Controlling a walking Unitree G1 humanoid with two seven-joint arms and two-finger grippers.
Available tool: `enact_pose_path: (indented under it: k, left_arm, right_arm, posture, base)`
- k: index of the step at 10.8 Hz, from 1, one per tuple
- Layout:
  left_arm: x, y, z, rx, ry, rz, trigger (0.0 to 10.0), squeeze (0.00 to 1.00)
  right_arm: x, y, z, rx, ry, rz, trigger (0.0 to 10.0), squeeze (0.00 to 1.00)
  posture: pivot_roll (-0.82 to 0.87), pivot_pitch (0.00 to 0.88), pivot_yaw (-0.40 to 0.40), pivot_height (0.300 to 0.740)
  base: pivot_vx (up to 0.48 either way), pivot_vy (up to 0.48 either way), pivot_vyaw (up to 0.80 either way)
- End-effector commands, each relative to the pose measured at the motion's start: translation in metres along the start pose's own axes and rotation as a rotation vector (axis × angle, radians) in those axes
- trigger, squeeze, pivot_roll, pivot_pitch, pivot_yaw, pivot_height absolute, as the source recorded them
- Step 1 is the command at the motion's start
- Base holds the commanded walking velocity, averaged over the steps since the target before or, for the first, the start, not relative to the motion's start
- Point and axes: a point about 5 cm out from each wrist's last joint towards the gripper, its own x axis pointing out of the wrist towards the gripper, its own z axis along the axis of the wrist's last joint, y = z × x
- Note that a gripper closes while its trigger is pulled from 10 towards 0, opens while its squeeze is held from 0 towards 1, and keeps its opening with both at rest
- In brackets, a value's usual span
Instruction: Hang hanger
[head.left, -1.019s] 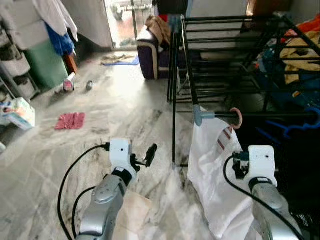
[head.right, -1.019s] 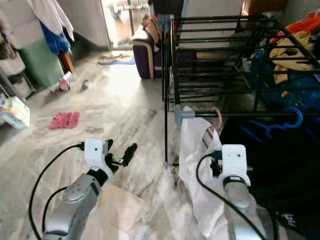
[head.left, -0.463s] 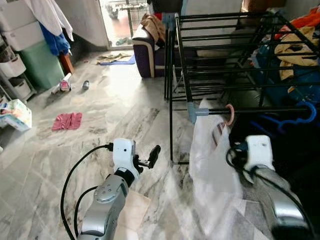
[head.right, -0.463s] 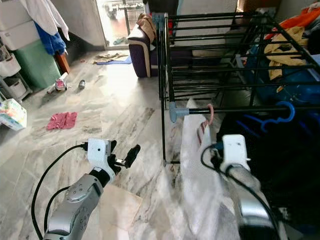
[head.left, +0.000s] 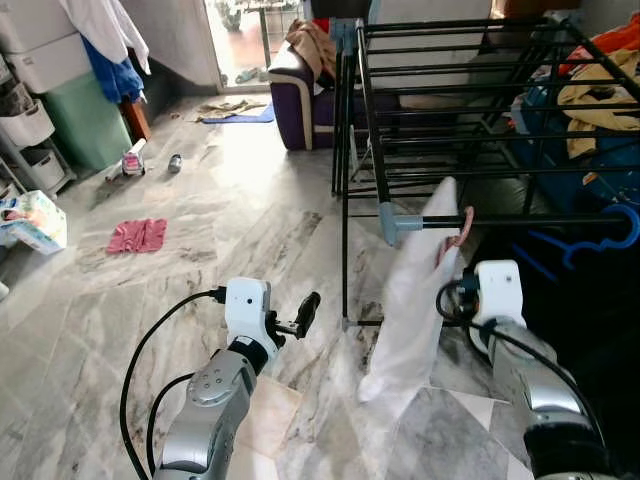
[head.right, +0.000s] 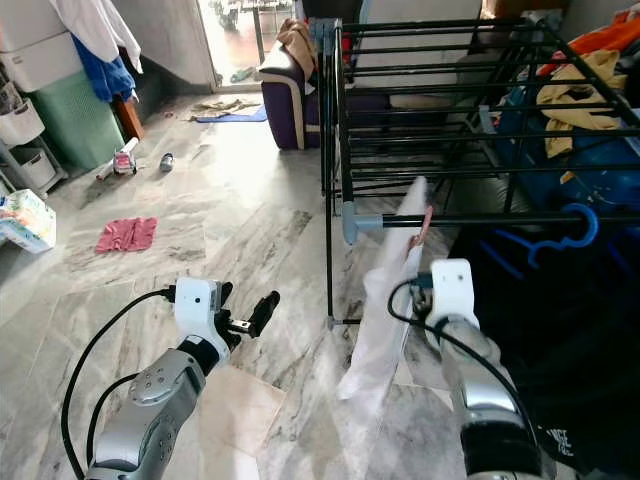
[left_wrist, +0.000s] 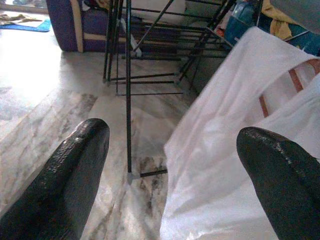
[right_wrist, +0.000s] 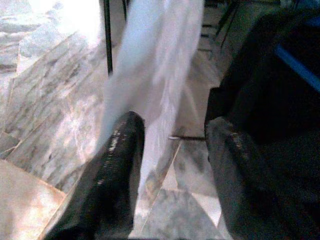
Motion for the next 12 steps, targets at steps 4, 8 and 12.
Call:
enact_pose_path:
  k: [4, 8, 12]
  left_arm:
    - [-0.001, 0.001, 0.001, 0.005, 0.004, 0.003, 10.0, 0.00]
    - [0.000, 0.001, -0.001, 0.006, 0.014, 0.001, 10.0, 0.00]
    - [0.001, 0.001, -0.002, 0.006, 0.025, -0.001, 10.0, 0.00]
  right_arm:
    - [-0.027, 0.011, 0.054, -0.019, -0.329, -0.117, 10.0, 0.00]
    - [-0.035, 0.048, 0.017, 0.051, -0.133, 0.030, 10.0, 1.00]
    - [-0.039, 0.024, -0.018, -0.005, 0.058, -0.026, 10.0, 1.00]
  posture:
    - [-0.01, 0.015, 0.039, 0.740]
    - [-0.02, 0.011, 0.041, 0.740]
    - [-0.02, 0.008, 0.043, 0.740]
  base:
    - [0.000, 0.000, 0.00]
    - [0.000, 0.000, 0.00]
    - [0.000, 0.000, 0.00]
